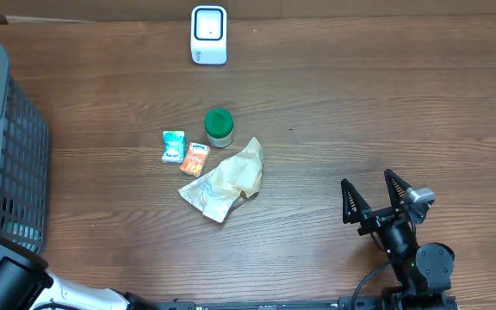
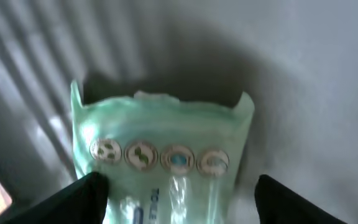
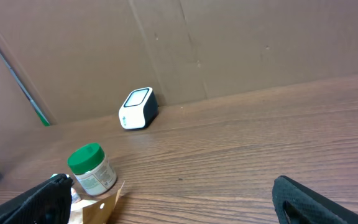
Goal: Scan the item barcode
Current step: 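Return the left gripper into the basket and grasp the teal wipes pack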
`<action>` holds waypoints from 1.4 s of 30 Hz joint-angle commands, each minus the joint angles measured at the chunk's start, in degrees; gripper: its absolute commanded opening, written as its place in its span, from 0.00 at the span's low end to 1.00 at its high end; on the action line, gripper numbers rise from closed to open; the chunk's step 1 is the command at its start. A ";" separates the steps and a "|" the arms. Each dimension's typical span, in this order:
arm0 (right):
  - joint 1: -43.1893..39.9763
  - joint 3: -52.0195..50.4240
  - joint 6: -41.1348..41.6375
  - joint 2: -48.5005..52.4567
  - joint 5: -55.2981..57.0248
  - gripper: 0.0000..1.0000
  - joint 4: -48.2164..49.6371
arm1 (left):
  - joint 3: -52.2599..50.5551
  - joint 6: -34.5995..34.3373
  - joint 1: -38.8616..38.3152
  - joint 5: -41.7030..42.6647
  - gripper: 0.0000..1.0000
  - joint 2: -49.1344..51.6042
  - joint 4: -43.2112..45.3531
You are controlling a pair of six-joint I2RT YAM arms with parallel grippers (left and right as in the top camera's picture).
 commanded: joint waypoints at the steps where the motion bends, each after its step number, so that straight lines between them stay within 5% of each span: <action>1: -0.37 -0.61 -0.02 -0.61 0.28 1.00 0.35 | -1.77 0.94 -0.07 -0.52 0.79 0.13 2.56; 9: -0.37 -0.61 -0.02 -0.61 0.28 1.00 0.35 | -5.11 1.36 -0.13 -0.55 0.70 0.46 6.10; 13: -0.37 -0.61 -0.02 -0.61 0.28 1.00 0.35 | -5.49 1.40 -0.11 -0.46 0.31 0.46 5.92; 17: -0.37 -0.61 -0.02 -0.61 0.28 1.00 0.35 | -4.94 1.40 -0.11 -0.48 0.04 0.44 5.01; 25: -0.37 -0.61 -0.02 -0.61 0.28 1.00 0.35 | 5.84 1.38 -0.11 1.60 0.04 -0.39 -5.27; 32: -0.37 -0.61 -0.02 -0.61 0.28 1.00 0.35 | 29.44 1.36 -0.11 10.58 0.04 -5.95 -17.53; 42: -0.37 -0.61 -0.02 -0.61 0.28 1.00 0.35 | 42.36 1.18 -3.54 28.48 0.04 -23.12 -16.79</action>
